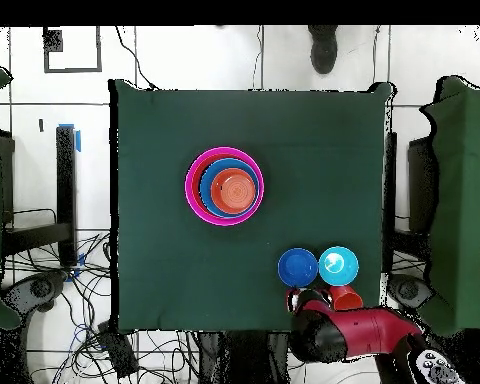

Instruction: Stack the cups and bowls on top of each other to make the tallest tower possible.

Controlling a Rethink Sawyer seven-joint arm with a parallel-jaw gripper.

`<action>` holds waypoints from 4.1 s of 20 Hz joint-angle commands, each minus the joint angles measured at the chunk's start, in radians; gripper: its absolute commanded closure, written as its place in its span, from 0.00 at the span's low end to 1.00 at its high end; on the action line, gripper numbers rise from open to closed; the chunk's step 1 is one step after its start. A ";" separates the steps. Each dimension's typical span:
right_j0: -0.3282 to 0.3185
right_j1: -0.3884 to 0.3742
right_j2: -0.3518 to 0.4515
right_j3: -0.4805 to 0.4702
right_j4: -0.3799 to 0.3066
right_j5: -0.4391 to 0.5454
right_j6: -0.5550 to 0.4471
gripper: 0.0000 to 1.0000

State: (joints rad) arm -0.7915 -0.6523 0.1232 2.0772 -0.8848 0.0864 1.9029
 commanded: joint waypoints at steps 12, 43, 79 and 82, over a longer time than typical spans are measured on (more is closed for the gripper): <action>-0.126 0.051 0.164 -0.076 0.014 0.057 -0.018 0.00; -0.065 0.034 0.112 -0.089 -0.005 0.018 0.021 0.00; -0.039 0.167 0.055 -0.172 0.007 -0.028 0.077 0.00; -0.020 0.159 0.034 -0.178 0.009 -0.039 0.088 0.00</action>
State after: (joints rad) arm -0.8654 -0.5055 0.1455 2.0031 -0.8846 0.0862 1.9029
